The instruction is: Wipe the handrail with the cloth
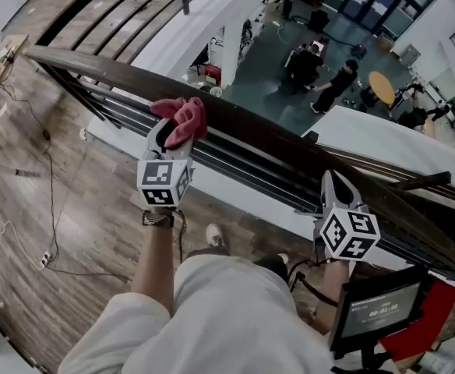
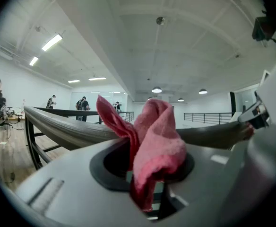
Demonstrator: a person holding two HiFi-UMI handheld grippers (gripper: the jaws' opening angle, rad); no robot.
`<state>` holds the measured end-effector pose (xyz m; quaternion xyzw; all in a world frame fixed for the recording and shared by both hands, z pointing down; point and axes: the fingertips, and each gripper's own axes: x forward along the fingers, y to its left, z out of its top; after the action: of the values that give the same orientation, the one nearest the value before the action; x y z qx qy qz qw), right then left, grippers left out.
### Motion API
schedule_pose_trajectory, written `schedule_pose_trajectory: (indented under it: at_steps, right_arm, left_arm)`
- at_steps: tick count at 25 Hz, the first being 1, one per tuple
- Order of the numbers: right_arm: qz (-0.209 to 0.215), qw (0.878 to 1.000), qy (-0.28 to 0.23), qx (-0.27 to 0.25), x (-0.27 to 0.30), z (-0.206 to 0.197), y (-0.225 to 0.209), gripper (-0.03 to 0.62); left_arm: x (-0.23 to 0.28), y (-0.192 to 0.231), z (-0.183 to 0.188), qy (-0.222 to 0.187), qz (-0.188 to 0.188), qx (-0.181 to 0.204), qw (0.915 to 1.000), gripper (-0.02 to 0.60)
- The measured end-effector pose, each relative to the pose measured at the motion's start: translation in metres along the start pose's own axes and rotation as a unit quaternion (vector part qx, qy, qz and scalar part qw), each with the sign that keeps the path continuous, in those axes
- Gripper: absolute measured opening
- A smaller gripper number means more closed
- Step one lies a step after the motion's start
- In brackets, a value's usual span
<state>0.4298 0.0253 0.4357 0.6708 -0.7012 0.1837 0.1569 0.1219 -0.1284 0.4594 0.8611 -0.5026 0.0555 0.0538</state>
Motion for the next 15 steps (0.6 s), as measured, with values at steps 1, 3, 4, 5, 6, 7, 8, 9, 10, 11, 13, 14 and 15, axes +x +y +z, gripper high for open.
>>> schedule_pose_trajectory:
  at_steps: [1,3,4,5,6,7,8,9,10,11,13,14,15]
  right_arm:
    - [-0.001,1.0,0.001,0.001,-0.001,-0.001,-0.001,0.003]
    - [-0.002,1.0,0.002,0.004,-0.002,-0.002,-0.001,0.003]
    - [-0.002,1.0,0.001,0.005,-0.003,-0.002,-0.002,0.003]
    - [-0.003,1.0,0.0,0.006,-0.003,-0.002,-0.002,0.003]
    - [-0.003,1.0,-0.001,0.006,-0.004,-0.002,-0.002,0.003]
    - [-0.003,1.0,-0.003,0.008,-0.004,-0.001,-0.003,0.003]
    - [-0.003,1.0,-0.004,0.009,-0.005,-0.001,-0.003,0.003]
    - [-0.003,1.0,-0.005,0.01,-0.005,-0.001,-0.003,0.003]
    - [-0.003,1.0,-0.005,0.01,-0.005,-0.001,-0.003,0.003]
    - [-0.002,1.0,-0.005,0.01,-0.005,-0.002,-0.003,0.003]
    - [-0.002,1.0,-0.005,0.009,-0.004,-0.004,-0.003,0.003]
    - [-0.003,1.0,-0.005,0.009,-0.004,-0.004,-0.003,0.003]
    - [-0.003,1.0,-0.005,0.009,-0.004,-0.004,-0.003,0.003]
  left_arm:
    - [-0.001,0.0,-0.001,0.001,0.0,0.002,1.0,0.15]
    - [-0.002,-0.001,-0.004,0.007,-0.003,0.006,1.0,0.15]
    - [-0.003,-0.002,-0.007,0.011,-0.005,0.005,0.9999,0.15]
    - [-0.003,-0.003,-0.009,0.015,-0.006,0.003,0.9999,0.15]
    - [-0.003,-0.004,-0.011,0.018,-0.008,0.002,0.9998,0.15]
    - [-0.002,-0.005,-0.012,0.021,-0.009,0.002,0.9997,0.15]
    - [-0.002,-0.006,-0.013,0.024,-0.011,0.004,0.9996,0.15]
    - [-0.001,-0.006,-0.015,0.028,-0.013,0.007,0.9995,0.15]
    - [-0.001,-0.006,-0.017,0.033,-0.015,0.01,0.9993,0.15]
    - [-0.001,-0.006,-0.02,0.038,-0.017,0.013,0.999,0.15]
    - [-0.001,-0.006,-0.028,0.05,-0.021,0.017,0.9984,0.15]
    - [0.0,-0.008,-0.031,0.058,-0.025,0.02,0.9978,0.15]
    - [0.0,-0.01,-0.034,0.068,-0.03,0.024,0.9969,0.149]
